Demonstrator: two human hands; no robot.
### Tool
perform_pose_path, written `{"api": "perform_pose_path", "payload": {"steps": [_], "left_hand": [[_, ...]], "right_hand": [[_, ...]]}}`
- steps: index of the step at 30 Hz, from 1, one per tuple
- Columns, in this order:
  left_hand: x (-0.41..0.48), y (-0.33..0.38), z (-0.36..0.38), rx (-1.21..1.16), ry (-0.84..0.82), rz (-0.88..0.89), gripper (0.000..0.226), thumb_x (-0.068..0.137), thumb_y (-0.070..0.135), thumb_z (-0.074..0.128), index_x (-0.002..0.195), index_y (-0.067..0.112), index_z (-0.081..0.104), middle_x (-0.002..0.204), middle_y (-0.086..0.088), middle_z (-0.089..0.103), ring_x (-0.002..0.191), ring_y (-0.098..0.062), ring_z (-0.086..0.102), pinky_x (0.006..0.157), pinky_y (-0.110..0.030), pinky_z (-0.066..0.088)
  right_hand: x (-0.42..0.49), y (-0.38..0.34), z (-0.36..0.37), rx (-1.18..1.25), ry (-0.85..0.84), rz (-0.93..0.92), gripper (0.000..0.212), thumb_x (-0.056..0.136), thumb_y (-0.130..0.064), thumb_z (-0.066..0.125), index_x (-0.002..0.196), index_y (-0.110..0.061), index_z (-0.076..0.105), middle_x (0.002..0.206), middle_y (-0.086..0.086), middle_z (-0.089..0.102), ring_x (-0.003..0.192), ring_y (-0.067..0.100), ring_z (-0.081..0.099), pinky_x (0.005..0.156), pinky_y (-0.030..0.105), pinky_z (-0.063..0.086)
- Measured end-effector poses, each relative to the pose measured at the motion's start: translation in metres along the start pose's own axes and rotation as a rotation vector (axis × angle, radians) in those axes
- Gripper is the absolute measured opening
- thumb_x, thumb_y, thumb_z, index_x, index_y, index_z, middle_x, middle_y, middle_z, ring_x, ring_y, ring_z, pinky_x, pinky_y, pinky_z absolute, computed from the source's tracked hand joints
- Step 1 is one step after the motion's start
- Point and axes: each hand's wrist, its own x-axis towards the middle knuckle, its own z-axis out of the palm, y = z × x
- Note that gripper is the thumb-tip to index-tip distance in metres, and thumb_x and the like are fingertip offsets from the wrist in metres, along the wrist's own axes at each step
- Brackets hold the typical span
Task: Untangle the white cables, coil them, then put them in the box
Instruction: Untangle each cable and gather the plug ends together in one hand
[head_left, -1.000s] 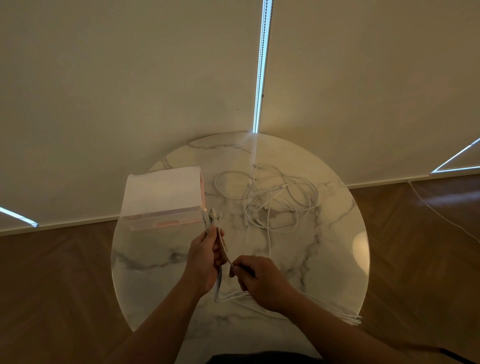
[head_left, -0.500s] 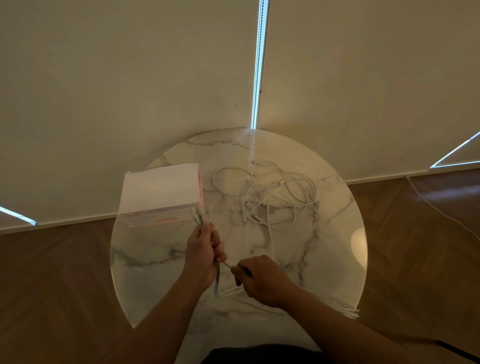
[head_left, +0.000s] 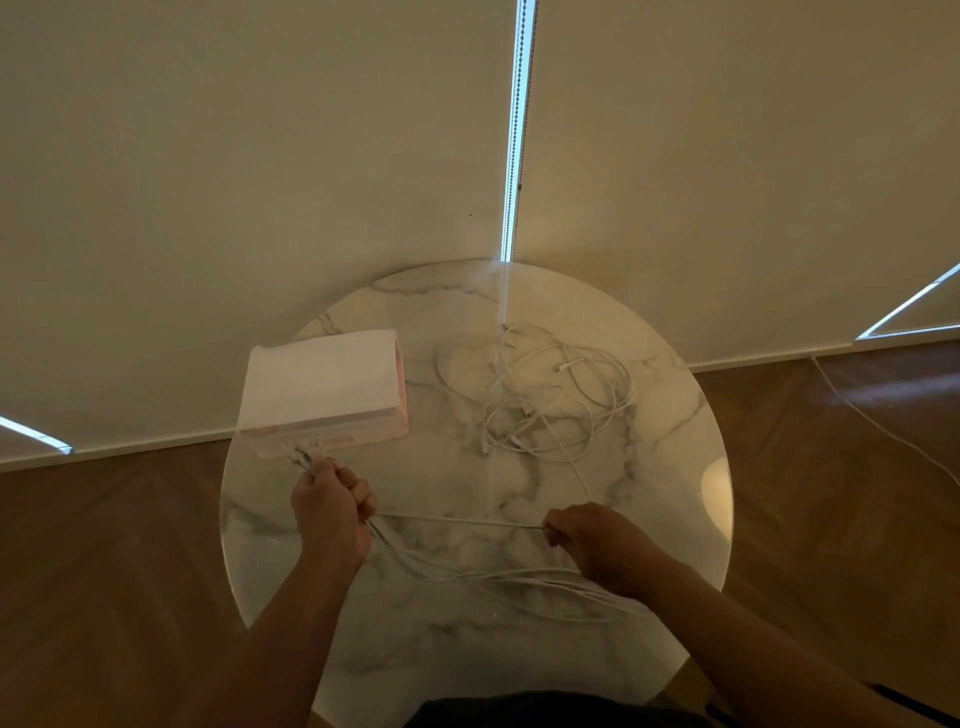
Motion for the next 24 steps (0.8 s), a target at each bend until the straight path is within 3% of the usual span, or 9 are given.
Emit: {"api": "perform_pose_path", "payload": {"steps": [5, 9, 13, 17, 19, 21, 24], "left_hand": [[0.012, 0.003, -0.019, 0.020, 0.026, 0.002, 0.037, 0.104, 0.020, 0.034, 0.067, 0.020, 0.037, 0.049, 0.006, 0.025, 0.034, -0.007, 0.020, 0.040, -0.017, 0.015], [0.005, 0.000, -0.019, 0.260, -0.167, 0.074, 0.037, 0.105, 0.024, 0.039, 0.069, 0.017, 0.042, 0.046, 0.008, 0.027, 0.035, -0.007, 0.022, 0.038, -0.016, 0.017], [-0.013, -0.009, -0.005, 0.559, -0.337, 0.142, 0.030, 0.103, 0.022, 0.044, 0.080, 0.007, 0.055, 0.045, 0.007, 0.033, 0.036, -0.009, 0.028, 0.038, -0.018, 0.023], [-0.027, -0.018, 0.013, 0.626, -0.437, 0.131, 0.032, 0.104, 0.020, 0.040, 0.078, 0.006, 0.049, 0.050, 0.000, 0.037, 0.039, -0.014, 0.037, 0.040, -0.024, 0.035], [-0.026, -0.023, 0.019, 0.683, -0.419, 0.191, 0.038, 0.105, 0.022, 0.039, 0.074, 0.004, 0.051, 0.058, -0.005, 0.056, 0.052, -0.021, 0.058, 0.054, -0.032, 0.053], [-0.027, -0.028, 0.023, 0.731, -0.412, 0.234, 0.038, 0.105, 0.023, 0.039, 0.079, 0.004, 0.059, 0.074, -0.007, 0.071, 0.072, -0.020, 0.070, 0.073, -0.030, 0.057], [-0.030, -0.034, 0.030, 0.805, -0.450, 0.278, 0.035, 0.105, 0.023, 0.039, 0.085, 0.002, 0.059, 0.073, -0.005, 0.072, 0.071, -0.017, 0.070, 0.073, -0.029, 0.056]], "right_hand": [[-0.009, 0.017, 0.005, -0.018, 0.056, 0.044, 0.013, 0.099, -0.023, 0.043, 0.094, -0.023, 0.055, 0.085, -0.006, 0.054, 0.082, 0.015, 0.048, 0.073, 0.030, 0.040], [0.004, 0.005, -0.003, 0.005, 0.085, 0.054, 0.013, 0.095, -0.017, 0.045, 0.086, -0.019, 0.054, 0.080, 0.002, 0.062, 0.073, 0.021, 0.052, 0.063, 0.031, 0.033], [0.022, -0.025, -0.020, 0.016, 0.123, -0.046, 0.014, 0.095, -0.017, 0.044, 0.084, -0.020, 0.053, 0.079, 0.001, 0.062, 0.069, 0.021, 0.052, 0.061, 0.034, 0.040], [0.036, -0.047, -0.035, 0.010, 0.179, -0.146, 0.014, 0.094, -0.015, 0.046, 0.085, -0.021, 0.054, 0.079, 0.002, 0.062, 0.065, 0.016, 0.045, 0.060, 0.032, 0.039], [0.038, -0.053, -0.039, 0.007, 0.214, -0.184, 0.013, 0.095, -0.013, 0.047, 0.087, -0.018, 0.057, 0.080, 0.003, 0.063, 0.067, 0.013, 0.042, 0.062, 0.029, 0.033], [0.038, -0.060, -0.039, -0.004, 0.245, -0.219, 0.013, 0.095, -0.013, 0.049, 0.091, -0.016, 0.061, 0.083, 0.003, 0.065, 0.070, 0.015, 0.047, 0.064, 0.028, 0.034], [0.038, -0.067, -0.037, -0.002, 0.271, -0.226, 0.015, 0.098, -0.018, 0.048, 0.096, -0.014, 0.063, 0.085, 0.004, 0.066, 0.074, 0.020, 0.056, 0.065, 0.033, 0.044]]}}
